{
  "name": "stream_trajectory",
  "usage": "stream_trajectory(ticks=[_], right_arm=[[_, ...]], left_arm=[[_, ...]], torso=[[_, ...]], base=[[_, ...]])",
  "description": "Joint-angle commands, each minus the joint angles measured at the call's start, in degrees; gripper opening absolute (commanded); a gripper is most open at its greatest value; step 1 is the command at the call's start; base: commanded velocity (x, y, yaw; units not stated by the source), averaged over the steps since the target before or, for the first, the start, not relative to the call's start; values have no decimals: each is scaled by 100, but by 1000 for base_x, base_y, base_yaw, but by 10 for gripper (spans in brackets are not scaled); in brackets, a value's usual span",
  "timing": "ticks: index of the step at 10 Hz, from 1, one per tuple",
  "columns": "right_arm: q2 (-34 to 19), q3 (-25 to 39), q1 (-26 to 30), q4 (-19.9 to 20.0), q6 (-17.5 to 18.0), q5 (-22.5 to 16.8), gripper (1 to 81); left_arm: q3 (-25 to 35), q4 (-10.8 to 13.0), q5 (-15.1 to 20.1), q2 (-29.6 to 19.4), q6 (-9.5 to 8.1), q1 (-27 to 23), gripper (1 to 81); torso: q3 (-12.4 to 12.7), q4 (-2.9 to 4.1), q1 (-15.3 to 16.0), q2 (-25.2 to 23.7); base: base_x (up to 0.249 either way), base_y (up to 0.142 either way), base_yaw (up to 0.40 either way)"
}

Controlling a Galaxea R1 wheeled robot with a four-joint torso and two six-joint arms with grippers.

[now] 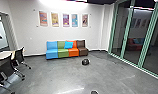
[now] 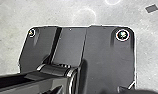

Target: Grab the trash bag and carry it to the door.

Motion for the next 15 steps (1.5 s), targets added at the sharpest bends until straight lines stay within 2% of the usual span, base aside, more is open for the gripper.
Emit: stream_trajectory(ticks=[1, 2, 3, 4, 5, 6, 7, 8, 9, 10, 11, 14, 15], right_arm=[[-39, 45, 294, -37, -32, -291, 811], [-39, 45, 294, -27, -32, -291, 811], [-39, 45, 294, -19, -40, -291, 811], [-39, 45, 294, -10, -32, -291, 811], [-39, 45, 294, -10, -32, -291, 811], [-39, 45, 294, -10, -23, -291, 811], [-39, 45, 294, -10, -23, -291, 811], [-39, 45, 294, -10, -23, -291, 811], [-39, 45, 294, -1, -23, -291, 811], [-39, 45, 303, -1, -14, -291, 811], [-31, 45, 303, -1, -14, -291, 811], [-13, 45, 303, -10, -14, -300, 811], [-4, 45, 303, -18, -14, -300, 811]], left_arm=[[-4, -23, 299, -5, 15, -359, 811], [-4, -14, 299, -5, 14, -359, 811], [-4, -14, 299, 3, 23, -359, 811], [-4, -15, 299, 3, 23, -359, 811], [-4, -23, 299, 3, 23, -359, 811], [-4, -23, 299, -5, 23, -359, 811], [-4, -23, 299, -5, 23, -359, 811], [-4, -31, 299, -5, 23, -359, 811], [-4, -41, 299, -5, 23, -359, 811], [-4, -49, 290, -5, 14, -359, 811], [-4, -59, 290, -14, 6, -359, 811], [-4, -67, 229, -5, -3, -359, 811], [-4, -67, 220, -14, -3, -359, 811]], torso=[[-532, 0, 3, 0], [-635, 0, 3, 0], [-575, 0, 3, 0], [-581, -190, 3, 4], [-485, -537, 8, 6], [-517, -589, 8, 6], [-541, -717, 8, 6], [-555, -370, 8, 6], [-557, -544, 10, 6], [-557, -655, 10, 6], [-557, -712, 10, 6], [-559, -714, 10, 6], [-791, -714, 10, 6]], base=[[180, 0, 0], [183, 0, 0], [184, 0, 0], [183, 0, 0], [183, 0, 0], [183, 0, 0], [183, 0, 0], [183, 0, 0], [183, 0, 0], [183, 0, 0], [183, 0, 0], [185, 0, 0], [185, 0, 0]])
